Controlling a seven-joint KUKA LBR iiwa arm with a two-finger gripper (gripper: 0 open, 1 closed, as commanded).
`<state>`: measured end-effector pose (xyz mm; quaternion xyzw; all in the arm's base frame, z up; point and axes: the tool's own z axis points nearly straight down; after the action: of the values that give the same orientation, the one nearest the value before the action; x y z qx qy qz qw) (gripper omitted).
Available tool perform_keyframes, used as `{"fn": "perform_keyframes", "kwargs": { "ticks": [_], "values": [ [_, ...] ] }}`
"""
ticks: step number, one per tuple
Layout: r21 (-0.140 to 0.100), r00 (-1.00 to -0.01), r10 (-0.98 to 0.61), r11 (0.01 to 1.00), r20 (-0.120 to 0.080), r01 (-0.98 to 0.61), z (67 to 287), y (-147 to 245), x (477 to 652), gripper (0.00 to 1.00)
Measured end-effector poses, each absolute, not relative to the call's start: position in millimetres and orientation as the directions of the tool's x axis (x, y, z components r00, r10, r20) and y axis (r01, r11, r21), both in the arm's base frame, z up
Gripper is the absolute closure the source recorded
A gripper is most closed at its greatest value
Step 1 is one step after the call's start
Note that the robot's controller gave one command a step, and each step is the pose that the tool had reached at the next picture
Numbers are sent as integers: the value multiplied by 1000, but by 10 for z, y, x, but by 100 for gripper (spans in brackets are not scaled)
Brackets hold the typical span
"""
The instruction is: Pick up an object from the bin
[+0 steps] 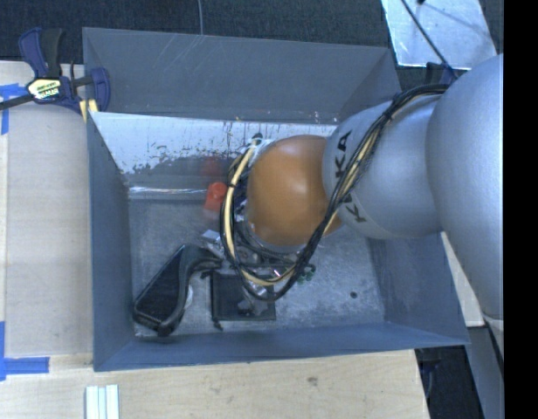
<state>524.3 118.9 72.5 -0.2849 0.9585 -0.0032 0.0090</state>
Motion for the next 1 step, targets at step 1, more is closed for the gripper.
{"fn": "perform_keyframes", "kwargs": {
  "ticks": [1],
  "values": [
    [-12, -838, -546, 838, -17, -546, 734, 1186, 5253, 100]
  ]
}}
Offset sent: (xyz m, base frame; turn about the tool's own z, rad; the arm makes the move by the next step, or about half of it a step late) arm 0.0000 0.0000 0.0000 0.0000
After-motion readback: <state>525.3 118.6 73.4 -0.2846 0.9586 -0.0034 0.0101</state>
